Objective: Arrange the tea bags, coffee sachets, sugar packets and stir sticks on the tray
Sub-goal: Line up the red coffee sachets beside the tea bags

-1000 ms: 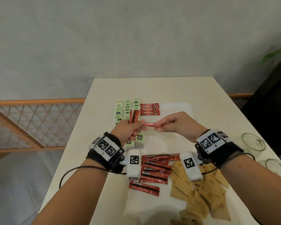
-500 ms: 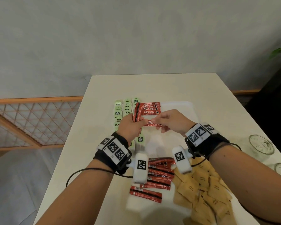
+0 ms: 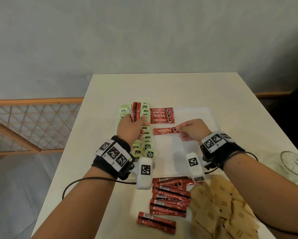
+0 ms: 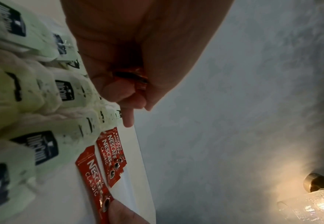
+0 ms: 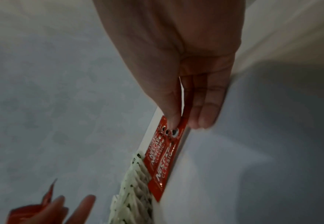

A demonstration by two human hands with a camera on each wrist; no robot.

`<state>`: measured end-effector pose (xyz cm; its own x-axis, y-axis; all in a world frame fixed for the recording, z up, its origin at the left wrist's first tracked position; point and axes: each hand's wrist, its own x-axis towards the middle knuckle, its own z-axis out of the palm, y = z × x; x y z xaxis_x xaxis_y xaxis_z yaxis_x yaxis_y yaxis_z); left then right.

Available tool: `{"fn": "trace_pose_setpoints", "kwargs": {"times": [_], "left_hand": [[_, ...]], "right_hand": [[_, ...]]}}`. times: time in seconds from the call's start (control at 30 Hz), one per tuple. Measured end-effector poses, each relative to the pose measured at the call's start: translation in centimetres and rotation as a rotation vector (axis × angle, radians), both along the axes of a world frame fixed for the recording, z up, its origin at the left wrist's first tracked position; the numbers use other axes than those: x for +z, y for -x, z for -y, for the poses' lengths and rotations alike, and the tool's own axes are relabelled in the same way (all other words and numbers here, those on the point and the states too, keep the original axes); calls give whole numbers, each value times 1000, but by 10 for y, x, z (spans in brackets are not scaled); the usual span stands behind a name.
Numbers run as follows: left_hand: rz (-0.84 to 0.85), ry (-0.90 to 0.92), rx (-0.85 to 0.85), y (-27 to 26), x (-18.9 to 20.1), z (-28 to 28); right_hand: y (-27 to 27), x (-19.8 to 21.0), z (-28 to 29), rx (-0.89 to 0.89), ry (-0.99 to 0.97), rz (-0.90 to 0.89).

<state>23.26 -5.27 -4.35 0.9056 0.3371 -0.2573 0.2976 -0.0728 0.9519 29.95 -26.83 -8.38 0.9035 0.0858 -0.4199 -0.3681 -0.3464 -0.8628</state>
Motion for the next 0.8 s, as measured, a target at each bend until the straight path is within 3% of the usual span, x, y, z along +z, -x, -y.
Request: {"fn": "trace_pose_setpoints", "kwargs": {"times": [0.27,0.53,0.67,0.8], "left_hand": [[-34,84,-9,-8,5,-14],[-66,169,-18,-5,5,-23],[-72,212,-105,2,6,-17],[-118,188,-270,13,8,-6]], "right_hand": [[-30,-8,-22,-37,156,35],[-40,-6,-26,-46,177,45],[-33,-3,-24,-82,177,55],[-12,11,-22,-61,21,135]]}}
